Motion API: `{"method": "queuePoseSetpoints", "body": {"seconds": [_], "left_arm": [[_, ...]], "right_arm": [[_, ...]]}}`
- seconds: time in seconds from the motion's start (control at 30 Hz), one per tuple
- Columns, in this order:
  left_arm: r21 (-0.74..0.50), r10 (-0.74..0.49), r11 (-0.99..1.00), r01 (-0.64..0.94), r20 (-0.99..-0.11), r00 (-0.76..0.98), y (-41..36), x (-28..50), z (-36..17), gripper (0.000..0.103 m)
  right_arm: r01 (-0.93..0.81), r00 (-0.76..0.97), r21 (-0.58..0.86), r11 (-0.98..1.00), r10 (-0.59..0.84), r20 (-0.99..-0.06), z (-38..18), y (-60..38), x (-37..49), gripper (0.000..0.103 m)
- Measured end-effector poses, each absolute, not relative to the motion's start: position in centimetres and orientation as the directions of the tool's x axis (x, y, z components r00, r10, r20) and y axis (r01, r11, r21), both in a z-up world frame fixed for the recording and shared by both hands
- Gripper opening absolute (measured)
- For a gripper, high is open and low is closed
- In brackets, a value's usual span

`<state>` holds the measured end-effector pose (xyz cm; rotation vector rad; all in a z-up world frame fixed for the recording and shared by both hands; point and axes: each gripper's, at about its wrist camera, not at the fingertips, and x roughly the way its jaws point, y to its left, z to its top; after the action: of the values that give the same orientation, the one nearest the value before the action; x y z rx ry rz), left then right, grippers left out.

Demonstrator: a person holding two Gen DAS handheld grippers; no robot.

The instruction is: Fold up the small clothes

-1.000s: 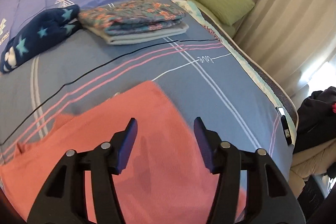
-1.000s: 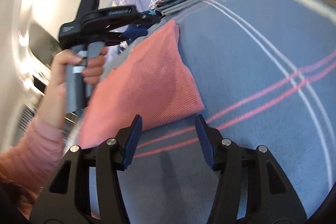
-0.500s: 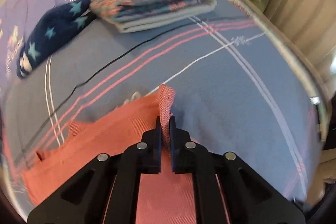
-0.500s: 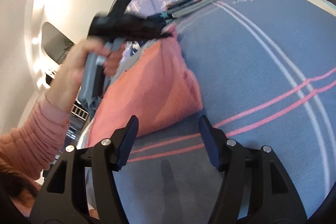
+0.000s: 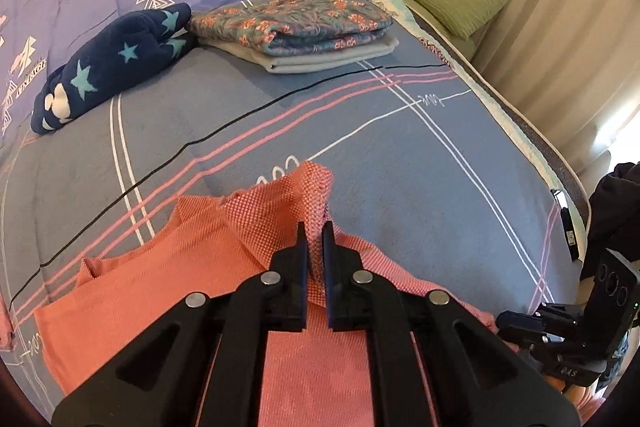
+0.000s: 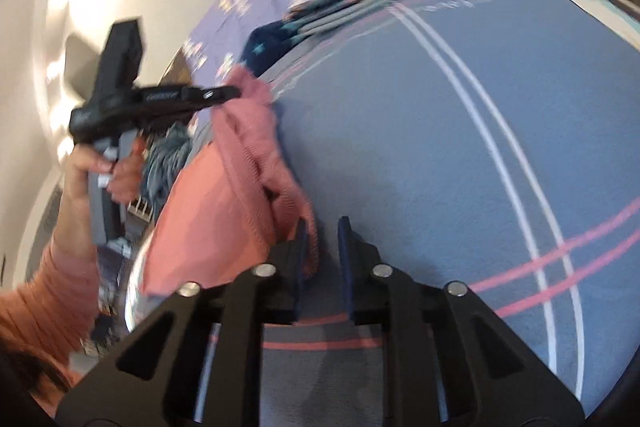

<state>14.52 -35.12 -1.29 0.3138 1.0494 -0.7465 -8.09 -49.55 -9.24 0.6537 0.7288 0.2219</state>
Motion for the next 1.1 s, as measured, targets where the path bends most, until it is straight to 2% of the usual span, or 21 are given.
{"method": "queuePoseSetpoints", "body": {"seconds": [0.03, 0.1, 0.13, 0.17, 0.23, 0.3, 0.43, 0.6, 0.67, 0.77, 0.8, 0.83, 0.9, 1.0, 1.03, 1.07, 1.1], "left_arm": [[-0.112, -0.407, 0.717, 0.688, -0.869, 0.282, -35.1, 14.6, -1.3, 0.006], [-0.131, -0.417, 0.719, 0.682, -0.867, 0.273, -35.0, 14.9, -1.3, 0.006], [-0.14, -0.423, 0.72, 0.68, -0.865, 0.269, -35.0, 15.0, -1.3, 0.006], [-0.152, -0.429, 0.721, 0.676, -0.864, 0.263, -35.1, 15.1, -1.3, 0.006], [-0.171, -0.44, 0.719, 0.674, -0.862, 0.251, -35.4, 15.3, -1.3, 0.006], [-0.202, -0.454, 0.726, 0.657, -0.858, 0.239, -35.8, 15.8, -1.3, 0.006], [-0.329, -0.54, 0.721, 0.61, -0.819, 0.196, -38.0, 17.6, -1.1, 0.005], [-0.231, -0.466, 0.735, 0.638, -0.855, 0.226, -43.6, 18.2, -4.3, 0.002], [-0.272, -0.486, 0.739, 0.617, -0.849, 0.208, -43.8, 18.8, -4.8, 0.003], [-0.323, -0.537, 0.724, 0.61, -0.819, 0.204, -42.6, 18.9, -3.4, 0.026], [-0.3, -0.541, 0.724, 0.621, -0.805, 0.242, -41.8, 18.5, -2.3, 0.037], [-0.27, -0.538, 0.729, 0.629, -0.794, 0.283, -41.1, 18.1, -1.3, 0.041], [-0.231, -0.549, 0.72, 0.654, -0.766, 0.334, -39.4, 16.7, 0.6, 0.041], [-0.251, -0.586, 0.672, 0.696, -0.755, 0.294, -36.8, 14.0, 1.4, 0.041], [-0.255, -0.594, 0.651, 0.715, -0.758, 0.269, -36.2, 13.0, 1.1, 0.041], [-0.241, -0.588, 0.629, 0.739, -0.77, 0.249, -35.8, 11.6, 0.4, 0.041], [-0.221, -0.573, 0.616, 0.756, -0.784, 0.238, -35.8, 10.5, -0.6, 0.042]], "right_arm": [[0.006, 0.729, 0.613, 0.79, 0.416, -0.543, -8.9, -49.3, -8.1, 0.066], [-0.049, 0.71, 0.556, 0.83, 0.421, -0.565, -8.4, -48.4, -6.9, 0.064], [-0.045, 0.702, 0.535, 0.844, 0.408, -0.584, -8.5, -48.4, -6.1, 0.055], [-0.017, 0.677, 0.52, 0.854, 0.392, -0.623, -8.9, -48.1, -5.2, 0.032], [0.014, 0.656, 0.561, 0.828, 0.416, -0.63, -9.7, -48.4, -4.5, 0.007], [0.024, 0.68, 0.599, 0.801, 0.426, -0.597, -9.6, -48.8, -5.1, 0.006], [0.078, 0.686, 0.586, 0.807, 0.383, -0.619, -10.2, -49.0, -7.1, 0.003], [0.114, 0.682, 0.598, 0.794, 0.375, -0.628, -10.2, -49.2, -8.1, 0.003], [0.115, 0.688, 0.603, 0.789, 0.374, -0.621, -10.2, -49.5, -9.0, 0.003], [0.132, 0.698, 0.634, 0.762, 0.382, -0.605, -10.5, -50.3, -10.4, 0.003], [0.139, 0.707, 0.638, 0.757, 0.375, -0.599, -10.5, -50.6, -11.0, 0.003], [0.139, 0.716, 0.644, 0.752, 0.373, -0.59, -10.5, -50.8, -11.7, 0.003], [0.132, 0.727, 0.661, 0.738, 0.382, -0.571, -10.2, -51.0, -12.1, 0.004], [0.085, 0.745, 0.698, 0.711, 0.42, -0.518, -9.6, -50.5, -13.0, 0.005], [0.069, 0.747, 0.706, 0.705, 0.433, -0.504, -9.3, -50.3, -13.1, 0.01], [0.055, 0.751, 0.712, 0.7, 0.442, -0.492, -9.1, -50.0, -13.1, 0.021], [0.051, 0.756, 0.712, 0.701, 0.438, -0.486, -8.8, -49.7, -13.1, 0.027]]}}
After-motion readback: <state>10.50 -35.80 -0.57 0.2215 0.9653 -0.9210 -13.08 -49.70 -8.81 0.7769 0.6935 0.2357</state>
